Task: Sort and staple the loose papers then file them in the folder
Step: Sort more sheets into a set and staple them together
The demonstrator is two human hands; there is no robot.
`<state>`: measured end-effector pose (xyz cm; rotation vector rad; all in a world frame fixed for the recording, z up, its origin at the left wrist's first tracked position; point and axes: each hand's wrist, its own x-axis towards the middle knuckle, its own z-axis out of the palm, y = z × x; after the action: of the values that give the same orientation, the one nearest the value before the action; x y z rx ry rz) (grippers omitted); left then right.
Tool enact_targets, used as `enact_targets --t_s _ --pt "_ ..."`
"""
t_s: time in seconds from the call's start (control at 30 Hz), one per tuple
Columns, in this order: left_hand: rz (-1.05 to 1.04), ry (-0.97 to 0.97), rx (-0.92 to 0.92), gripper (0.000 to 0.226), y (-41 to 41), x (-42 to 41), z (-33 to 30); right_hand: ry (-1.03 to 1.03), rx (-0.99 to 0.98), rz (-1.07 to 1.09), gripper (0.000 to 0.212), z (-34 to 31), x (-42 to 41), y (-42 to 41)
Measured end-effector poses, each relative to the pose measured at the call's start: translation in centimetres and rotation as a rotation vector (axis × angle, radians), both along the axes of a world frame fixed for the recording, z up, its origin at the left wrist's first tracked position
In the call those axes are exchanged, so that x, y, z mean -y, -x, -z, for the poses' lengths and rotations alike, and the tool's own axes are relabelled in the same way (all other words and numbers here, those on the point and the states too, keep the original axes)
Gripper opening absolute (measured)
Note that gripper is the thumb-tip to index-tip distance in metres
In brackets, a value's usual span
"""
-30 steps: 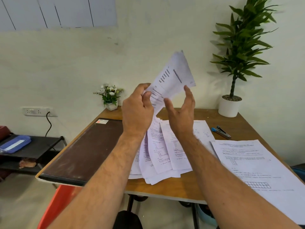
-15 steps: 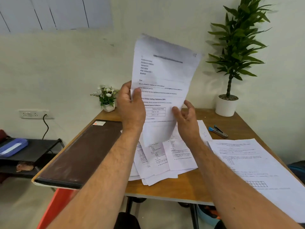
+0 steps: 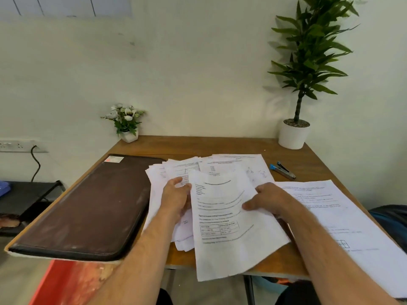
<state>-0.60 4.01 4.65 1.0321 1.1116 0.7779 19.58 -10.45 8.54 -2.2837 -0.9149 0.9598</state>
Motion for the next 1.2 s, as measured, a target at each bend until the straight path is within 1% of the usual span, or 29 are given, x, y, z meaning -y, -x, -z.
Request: enact_targets --t_s 0.07,0.1,0.17,0.2,0.23,0.27,0.3,0.37,0.43,0.47,0.5,0.57,0.63,0.67,0.7,0.77,0.83,0.87,0.9,0.93,1.13,1.2 --pt "0.037 -0.091 -0.097 0.034 -0.7 -0.3 1.3 0.074 0.111 -0.034 0.064 0.6 -0.1 -0.1" --pt "0.046 -0.168 -0.179 0.031 -0.9 -0.5 1.7 0.104 0.184 -0.047 0.066 0.9 -0.1 0.1" --pt "0.039 -0.319 -0.322 0.018 -1.1 -0.4 2.3 0.101 0.373 -0.024 0.062 1.4 -0.6 0.5" --pt "0.037 -0.389 -0.353 0.013 -1.3 0.0 2.5 0.065 0.486 -0.001 0.061 1.5 -0.8 0.8" --pt "0.045 -0.459 -0.38 0.013 -1.3 0.5 2.8 0.005 0.587 0.009 0.061 1.6 -1.1 1.1" --pt "0.059 -0.528 -0.416 0.015 -1.5 0.9 3.1 -0.073 0.642 0.004 0.063 1.7 -1.5 1.3" --pt "0.071 -0.605 -0.457 0.016 -1.9 1.0 3.6 -0.158 0.647 -0.016 0.065 1.8 -2.2 1.5" --pt "0.099 -0.739 -0.541 0.015 -2.3 0.7 4.2 -0.309 0.569 -0.097 0.073 2.2 -4.0 2.2" --pt "0.111 -0.793 -0.574 0.016 -2.6 0.3 4.5 -0.39 0.483 -0.193 0.081 3.1 -5.8 3.0" --pt "0.115 -0.797 -0.57 0.018 -2.6 0.3 4.6 -0.418 0.448 -0.227 0.081 3.9 -6.6 3.3" --pt "0.117 -0.8 -0.569 0.02 -2.5 0.4 4.8 -0.445 0.424 -0.246 0.076 4.6 -7.3 3.4" --pt "0.119 -0.81 -0.576 0.023 -2.1 0.7 5.3 -0.498 0.383 -0.215 0.055 6.4 -8.2 3.6" --pt "0.114 -0.808 -0.553 0.022 -1.8 0.9 5.5 -0.552 0.335 -0.101 0.03 7.7 -8.6 3.8" --pt "0.096 -0.791 -0.52 0.019 -1.7 1.0 5.5 -0.58 0.29 -0.042 0.023 8.2 -8.6 3.9" --pt "0.069 -0.766 -0.474 0.02 -1.7 0.9 5.3 -0.605 0.232 0.011 0.019 8.5 -8.6 3.9" --pt "-0.022 -0.691 -0.353 0.028 -1.8 0.8 4.8 -0.65 0.109 0.089 0.018 8.8 -8.6 3.5" --pt "-0.151 -0.616 -0.253 0.024 -2.2 0.5 4.1 -0.667 0.073 0.117 0.016 8.8 -8.7 2.8" --pt "-0.202 -0.601 -0.271 0.02 -2.4 0.1 4.0 -0.661 0.08 0.114 0.014 8.8 -8.7 2.5" --pt "-0.229 -0.606 -0.333 0.018 -2.5 -0.5 4.0 -0.654 0.088 0.114 0.013 8.8 -8.7 2.2" --pt "-0.231 -0.618 -0.406 0.021 -2.6 -1.2 4.2 -0.649 0.093 0.112 0.012 9.0 -8.6 2.1" --pt "-0.11 -0.549 -0.714 0.068 -3.6 -4.5 3.1 -0.64 0.114 0.09 0.013 9.7 -8.8 2.1" --pt "-0.149 -0.52 -0.701 0.078 -3.7 -4.6 3.2 -0.639 0.12 0.081 0.013 9.9 -8.8 2.2"
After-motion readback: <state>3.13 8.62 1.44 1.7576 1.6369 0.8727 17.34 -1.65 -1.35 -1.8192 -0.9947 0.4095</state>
